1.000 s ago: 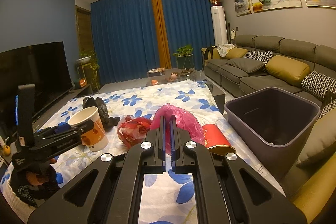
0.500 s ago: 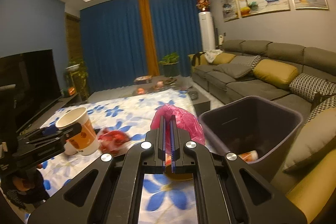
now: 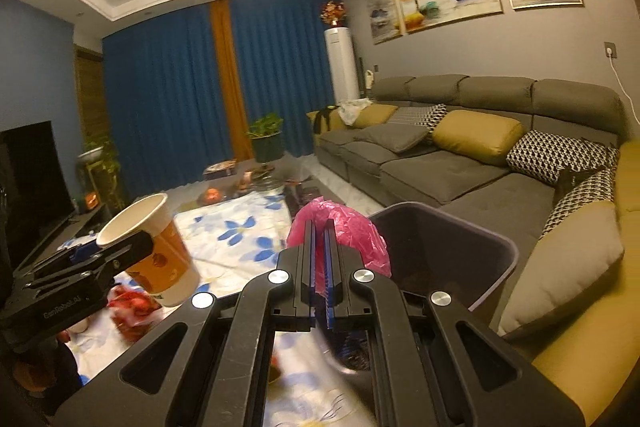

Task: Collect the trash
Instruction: 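Carry the paper cup and pink bag over the gray bin with both tools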

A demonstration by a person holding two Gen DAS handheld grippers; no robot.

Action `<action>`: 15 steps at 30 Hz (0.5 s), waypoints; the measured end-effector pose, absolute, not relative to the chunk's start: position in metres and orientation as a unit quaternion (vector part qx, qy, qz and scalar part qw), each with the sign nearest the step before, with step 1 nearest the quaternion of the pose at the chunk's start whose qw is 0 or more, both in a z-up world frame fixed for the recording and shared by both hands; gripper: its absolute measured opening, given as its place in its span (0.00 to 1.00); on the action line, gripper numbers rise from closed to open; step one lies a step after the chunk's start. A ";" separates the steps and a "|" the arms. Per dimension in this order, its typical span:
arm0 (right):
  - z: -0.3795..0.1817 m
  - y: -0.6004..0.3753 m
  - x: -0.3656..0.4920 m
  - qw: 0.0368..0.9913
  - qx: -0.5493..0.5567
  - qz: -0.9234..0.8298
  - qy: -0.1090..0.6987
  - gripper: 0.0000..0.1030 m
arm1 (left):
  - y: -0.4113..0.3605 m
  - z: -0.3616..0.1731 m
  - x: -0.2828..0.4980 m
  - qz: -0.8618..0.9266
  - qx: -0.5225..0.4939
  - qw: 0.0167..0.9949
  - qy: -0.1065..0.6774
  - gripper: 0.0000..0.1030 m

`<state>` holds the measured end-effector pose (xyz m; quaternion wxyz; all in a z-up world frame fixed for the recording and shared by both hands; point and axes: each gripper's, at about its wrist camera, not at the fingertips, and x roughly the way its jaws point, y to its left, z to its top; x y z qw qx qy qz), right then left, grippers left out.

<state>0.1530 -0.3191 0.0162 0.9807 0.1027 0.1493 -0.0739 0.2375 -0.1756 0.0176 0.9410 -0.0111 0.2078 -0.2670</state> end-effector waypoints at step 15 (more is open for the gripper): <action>-0.007 -0.375 0.175 0.971 0.134 -0.099 0.169 0.05 | -0.265 0.000 0.281 -0.316 0.006 0.921 0.229 0.56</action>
